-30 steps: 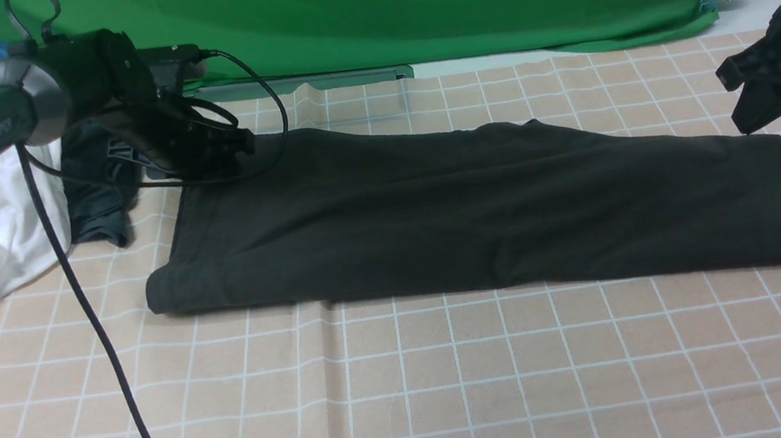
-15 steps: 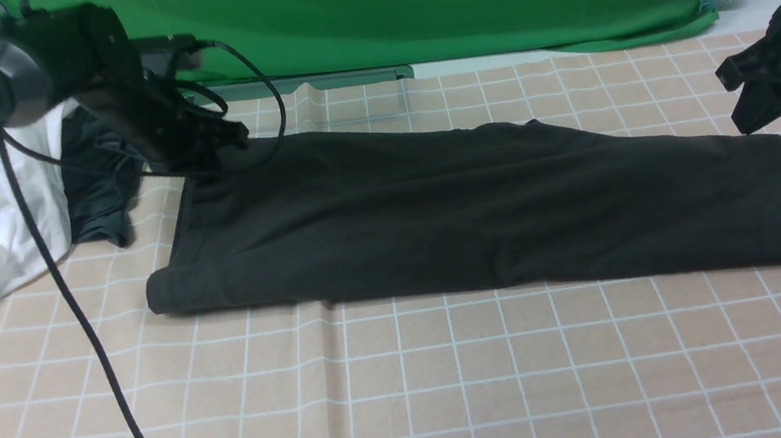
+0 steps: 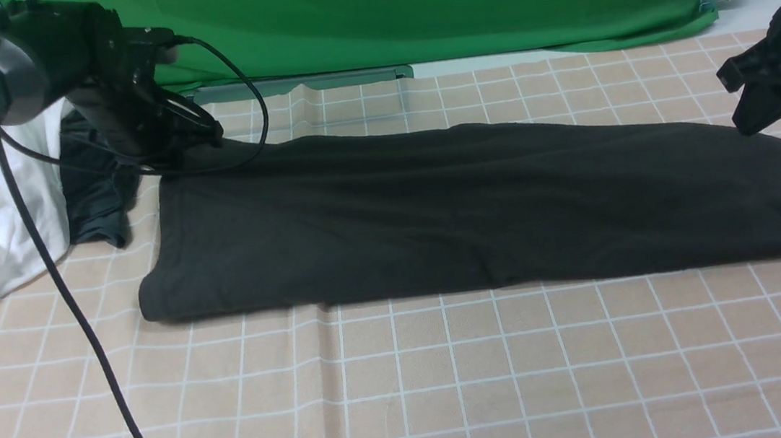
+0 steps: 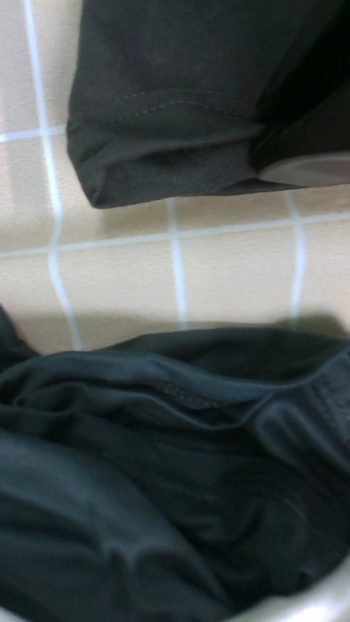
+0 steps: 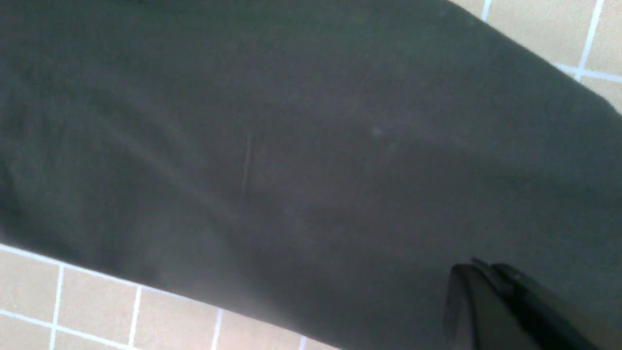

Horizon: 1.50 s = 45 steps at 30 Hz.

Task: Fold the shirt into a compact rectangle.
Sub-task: 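Pull the folded dark garment lengthwise by its ends to straighten it flat on the table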

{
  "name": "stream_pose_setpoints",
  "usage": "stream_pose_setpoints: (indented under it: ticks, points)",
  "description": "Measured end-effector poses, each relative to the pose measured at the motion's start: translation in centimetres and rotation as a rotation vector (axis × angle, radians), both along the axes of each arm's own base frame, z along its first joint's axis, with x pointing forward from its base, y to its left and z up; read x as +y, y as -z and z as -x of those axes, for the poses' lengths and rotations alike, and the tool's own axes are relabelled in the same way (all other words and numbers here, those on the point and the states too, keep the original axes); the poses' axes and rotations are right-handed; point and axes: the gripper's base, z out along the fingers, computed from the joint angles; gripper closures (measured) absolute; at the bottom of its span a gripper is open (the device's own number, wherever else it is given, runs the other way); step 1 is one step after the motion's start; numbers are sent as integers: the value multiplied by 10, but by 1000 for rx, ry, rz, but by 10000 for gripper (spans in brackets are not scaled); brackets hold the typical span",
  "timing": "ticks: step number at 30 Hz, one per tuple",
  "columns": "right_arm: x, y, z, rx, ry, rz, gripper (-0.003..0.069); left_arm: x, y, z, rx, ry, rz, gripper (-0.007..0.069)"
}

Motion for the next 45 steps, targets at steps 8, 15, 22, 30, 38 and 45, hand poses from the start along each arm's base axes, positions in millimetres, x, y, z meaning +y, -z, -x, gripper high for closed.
stream_pose_setpoints:
  ticks: [8, 15, 22, 30, 38, 45]
  points:
    - [0, 0, 3, 31, -4, -5, 535, 4, -8, -4, -16, -2, -57, 381]
    - [-7, -12, 18, 109, 9, 90, 424, -5, -58, 28, 84, 9, 72, 496]
    - [-21, -7, 49, 134, 57, 141, 439, -10, -43, 88, 148, 9, 192, 610]
    - [-68, 24, 59, 127, 307, 120, 235, -8, 9, 109, 215, -3, 185, 610]
    - [-81, 57, 44, 126, 353, 107, 93, -7, 19, 107, 217, 3, 162, 610]
    - [-82, 88, 38, 196, 334, 86, 158, -7, 19, 107, 217, 3, 162, 610]
